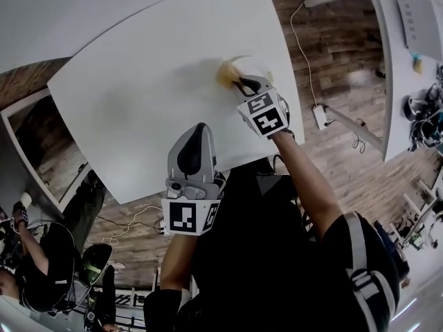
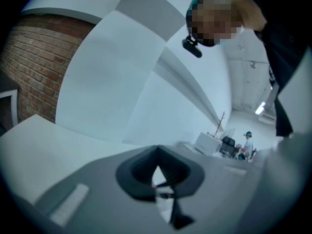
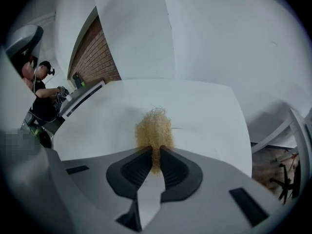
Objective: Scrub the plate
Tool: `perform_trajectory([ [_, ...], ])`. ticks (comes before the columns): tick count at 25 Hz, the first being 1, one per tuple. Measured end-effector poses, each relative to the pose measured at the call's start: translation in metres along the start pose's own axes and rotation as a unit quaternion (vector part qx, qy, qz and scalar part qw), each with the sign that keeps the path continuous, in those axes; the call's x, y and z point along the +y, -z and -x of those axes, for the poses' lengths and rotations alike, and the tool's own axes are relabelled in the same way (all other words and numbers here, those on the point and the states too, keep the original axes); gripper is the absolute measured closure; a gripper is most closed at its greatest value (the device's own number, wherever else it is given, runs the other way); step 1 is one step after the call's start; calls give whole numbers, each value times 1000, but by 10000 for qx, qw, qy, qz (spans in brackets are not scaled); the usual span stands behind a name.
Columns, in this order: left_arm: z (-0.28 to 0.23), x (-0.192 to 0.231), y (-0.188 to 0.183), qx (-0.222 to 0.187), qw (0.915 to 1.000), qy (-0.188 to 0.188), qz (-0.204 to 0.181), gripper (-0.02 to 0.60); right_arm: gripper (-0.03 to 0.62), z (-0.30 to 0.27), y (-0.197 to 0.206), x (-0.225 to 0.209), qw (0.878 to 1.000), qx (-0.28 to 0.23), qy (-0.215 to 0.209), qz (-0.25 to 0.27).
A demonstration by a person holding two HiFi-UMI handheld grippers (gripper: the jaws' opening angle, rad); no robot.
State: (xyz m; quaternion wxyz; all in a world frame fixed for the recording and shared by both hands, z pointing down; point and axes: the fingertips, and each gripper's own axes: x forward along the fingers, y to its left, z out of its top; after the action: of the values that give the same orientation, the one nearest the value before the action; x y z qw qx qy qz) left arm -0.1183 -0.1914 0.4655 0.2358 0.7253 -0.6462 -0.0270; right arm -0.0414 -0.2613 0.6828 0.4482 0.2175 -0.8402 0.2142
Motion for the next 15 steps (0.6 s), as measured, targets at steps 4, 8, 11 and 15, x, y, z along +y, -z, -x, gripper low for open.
perform_trajectory([
  [4,7,5,-1,-9,10000,78,15,578,551,3,5,13,10000,42,13,-7],
  [8,8,4,-1,-16,9998,176,-6,578,551,8,14,20,10000,89,27,-28],
  [11,9,0,3,16,9996,284,-7,578,551,13,25,24,9999,139,58,-41],
  [15,10,-9,6,51,9992,407,-29,578,551,21,39,25,9997,164,96,-145],
])
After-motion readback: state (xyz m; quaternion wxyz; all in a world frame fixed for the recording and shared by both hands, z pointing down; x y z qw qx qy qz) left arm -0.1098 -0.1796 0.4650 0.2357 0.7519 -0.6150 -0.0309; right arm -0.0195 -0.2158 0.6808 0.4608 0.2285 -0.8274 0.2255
